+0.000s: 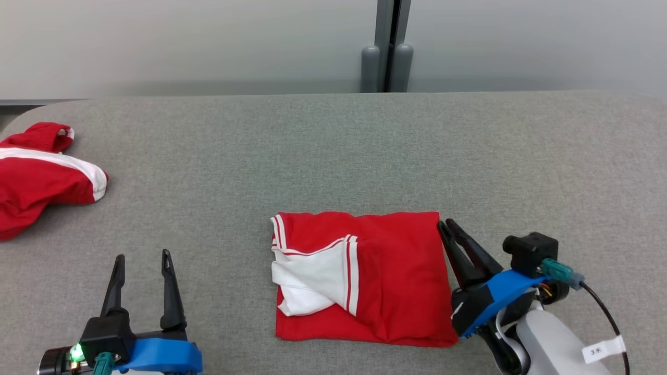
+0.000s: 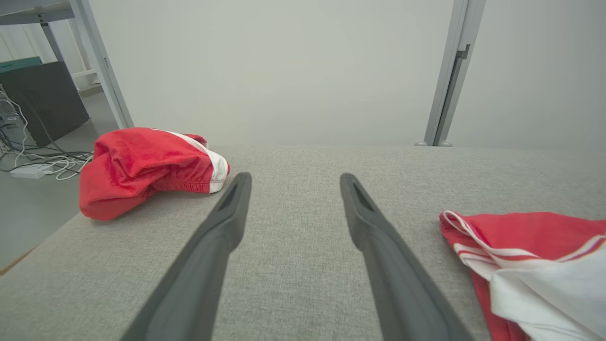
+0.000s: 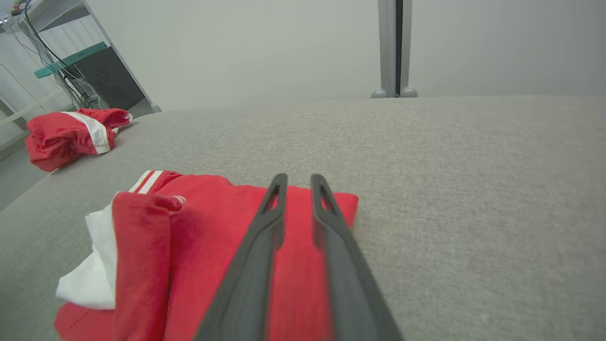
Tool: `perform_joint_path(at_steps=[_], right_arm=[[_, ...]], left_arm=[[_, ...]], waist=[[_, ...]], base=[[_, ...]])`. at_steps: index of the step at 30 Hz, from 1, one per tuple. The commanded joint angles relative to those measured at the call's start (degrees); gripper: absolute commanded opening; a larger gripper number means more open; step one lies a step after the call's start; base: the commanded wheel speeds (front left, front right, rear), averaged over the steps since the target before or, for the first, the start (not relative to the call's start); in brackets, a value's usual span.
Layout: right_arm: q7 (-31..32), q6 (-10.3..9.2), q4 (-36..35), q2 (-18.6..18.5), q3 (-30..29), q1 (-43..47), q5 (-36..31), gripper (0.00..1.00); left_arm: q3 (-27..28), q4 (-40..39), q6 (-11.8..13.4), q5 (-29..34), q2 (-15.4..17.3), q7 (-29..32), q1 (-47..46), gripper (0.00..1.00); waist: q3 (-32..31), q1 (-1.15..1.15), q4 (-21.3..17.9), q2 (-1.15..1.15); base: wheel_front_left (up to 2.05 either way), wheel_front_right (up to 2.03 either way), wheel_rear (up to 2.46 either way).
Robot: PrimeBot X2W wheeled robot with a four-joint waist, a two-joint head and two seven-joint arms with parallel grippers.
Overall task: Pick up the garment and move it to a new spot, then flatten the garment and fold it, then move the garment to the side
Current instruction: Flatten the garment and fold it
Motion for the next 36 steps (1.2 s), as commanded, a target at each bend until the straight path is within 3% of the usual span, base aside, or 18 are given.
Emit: perform_joint_path(at_steps=[1,11,25,30,36], right_arm=[[-0.5,0.01,1.4,0.2,0.9,-2.0,-0.8,0.0],[-1.7,0.01,13.4,3.9,12.3,-6.9,-0.3,0.0],[-2.6,0.01,10.9,6.5,32.3,-4.2,8.7,0.0],[-2.6,0.01,7.6,6.4,28.2,-6.1,8.1,0.0],[-2.6,0.01,3.1,3.3,16.4,-5.2,4.0,0.01]], left_arm=[[-0.4,0.1,-0.2,-0.1,-0.1,-0.1,-0.5,1.0],[-1.1,0.4,0.3,-0.5,-0.1,-0.2,-1.5,1.0],[-1.3,0.4,0.5,-1.0,-0.1,-0.1,-2.1,1.0],[-0.7,0.6,0.1,-0.4,-0.1,-0.2,-2.5,1.0],[-0.5,0.7,0.0,0.1,-0.1,-0.2,-2.2,1.0]], waist=[[0.3,0.0,0.5,0.0],[1.3,0.0,3.2,0.0],[1.8,0.0,3.5,0.0],[1.8,0.0,2.2,0.0],[1.2,0.0,0.6,0.0]], base=[[0.0,0.0,0.0],[0.0,0.0,0.0],[0.0,0.0,0.0],[0.0,0.0,0.0],[0.0,0.0,0.0]])
